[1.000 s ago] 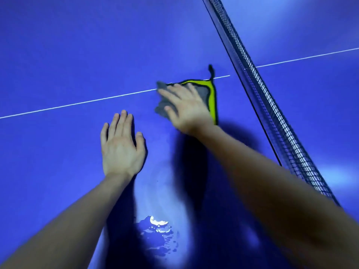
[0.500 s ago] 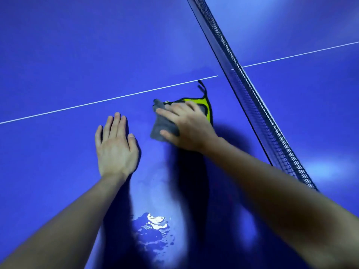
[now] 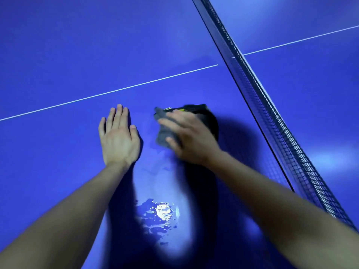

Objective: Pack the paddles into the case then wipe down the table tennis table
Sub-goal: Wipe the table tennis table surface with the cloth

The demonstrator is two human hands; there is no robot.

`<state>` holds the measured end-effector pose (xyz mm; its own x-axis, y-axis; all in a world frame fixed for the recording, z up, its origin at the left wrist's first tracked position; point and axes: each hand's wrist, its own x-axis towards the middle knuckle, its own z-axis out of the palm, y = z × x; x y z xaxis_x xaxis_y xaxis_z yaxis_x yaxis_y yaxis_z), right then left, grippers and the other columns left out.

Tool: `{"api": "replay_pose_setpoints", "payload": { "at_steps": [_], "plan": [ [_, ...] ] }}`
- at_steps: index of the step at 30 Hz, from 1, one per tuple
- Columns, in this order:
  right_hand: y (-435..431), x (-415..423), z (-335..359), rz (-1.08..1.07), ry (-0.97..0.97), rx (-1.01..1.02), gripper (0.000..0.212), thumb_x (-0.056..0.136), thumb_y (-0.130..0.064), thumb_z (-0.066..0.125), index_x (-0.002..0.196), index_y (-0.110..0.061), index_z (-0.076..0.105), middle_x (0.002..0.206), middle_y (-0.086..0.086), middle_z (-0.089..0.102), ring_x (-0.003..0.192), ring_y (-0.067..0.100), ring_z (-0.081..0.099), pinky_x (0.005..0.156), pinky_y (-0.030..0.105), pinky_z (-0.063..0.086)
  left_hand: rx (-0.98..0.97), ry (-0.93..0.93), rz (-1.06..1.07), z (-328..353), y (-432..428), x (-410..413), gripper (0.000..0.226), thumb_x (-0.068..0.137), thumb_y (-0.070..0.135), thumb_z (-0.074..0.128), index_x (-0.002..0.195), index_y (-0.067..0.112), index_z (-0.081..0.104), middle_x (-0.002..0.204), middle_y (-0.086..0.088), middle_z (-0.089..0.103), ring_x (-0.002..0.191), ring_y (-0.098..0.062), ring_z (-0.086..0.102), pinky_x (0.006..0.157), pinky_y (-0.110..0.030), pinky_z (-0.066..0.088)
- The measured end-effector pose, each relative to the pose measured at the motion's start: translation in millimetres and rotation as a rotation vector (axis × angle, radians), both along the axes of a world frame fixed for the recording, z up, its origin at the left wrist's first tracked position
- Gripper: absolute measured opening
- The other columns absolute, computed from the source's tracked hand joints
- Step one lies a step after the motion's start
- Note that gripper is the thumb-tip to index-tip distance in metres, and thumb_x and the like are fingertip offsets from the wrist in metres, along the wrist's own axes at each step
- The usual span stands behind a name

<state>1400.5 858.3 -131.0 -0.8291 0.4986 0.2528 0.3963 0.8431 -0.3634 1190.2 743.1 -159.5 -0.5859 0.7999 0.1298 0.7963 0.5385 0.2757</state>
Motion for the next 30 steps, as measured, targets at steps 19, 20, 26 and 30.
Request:
{"api": "replay_pose_setpoints", "payload": {
  "at_steps": [19, 20, 26, 30],
  "plan": [
    [5, 109, -1, -0.471, -0.046, -0.017, 0.064, 0.095, -0.055, 0.061, 0.149, -0.021, 0.06, 0.152, 0.01, 0.06, 0.141, 0.037, 0.053, 0.124, 0.051, 0.036, -0.051, -0.01, 0.008, 5, 3, -3, 0.062, 0.105, 0.037, 0.03, 0.164, 0.019, 0.037, 0.176, 0.002, 0.027, 0.164, -0.016, 0.015, 0.134, -0.045, 0.006],
    [14, 124, -1, -0.604, -0.056, -0.018, 0.064, 0.094, -0.057, 0.058, 0.148, -0.023, 0.059, 0.151, 0.008, 0.059, 0.141, 0.037, 0.052, 0.124, 0.052, 0.035, -0.07, -0.024, 0.003, 7, 4, -4, 0.061, 0.106, 0.037, 0.031, 0.164, 0.019, 0.036, 0.176, 0.002, 0.026, 0.165, -0.017, 0.014, 0.134, -0.044, 0.006],
    [-56, 54, -6, -0.801, -0.082, -0.004, 0.068, 0.096, -0.045, 0.05, 0.155, -0.011, 0.056, 0.159, 0.025, 0.051, 0.149, 0.048, 0.044, 0.129, 0.063, 0.023, -0.351, -0.07, -0.179, 44, -4, -37, 0.07, 0.104, 0.049, 0.056, 0.166, 0.021, 0.036, 0.174, -0.011, 0.032, 0.162, -0.029, 0.026, 0.131, -0.051, 0.022],
    [-144, -8, 8, -0.345, -0.139, -0.049, 0.063, 0.1, -0.044, 0.056, 0.156, -0.017, 0.055, 0.162, 0.021, 0.048, 0.153, 0.043, 0.038, 0.131, 0.06, 0.019, -0.409, -0.172, -0.08, 63, -63, -23, 0.078, 0.087, 0.061, 0.073, 0.156, 0.032, 0.05, 0.162, -0.008, 0.049, 0.151, -0.032, 0.041, 0.122, -0.051, 0.039]
  ]
}}
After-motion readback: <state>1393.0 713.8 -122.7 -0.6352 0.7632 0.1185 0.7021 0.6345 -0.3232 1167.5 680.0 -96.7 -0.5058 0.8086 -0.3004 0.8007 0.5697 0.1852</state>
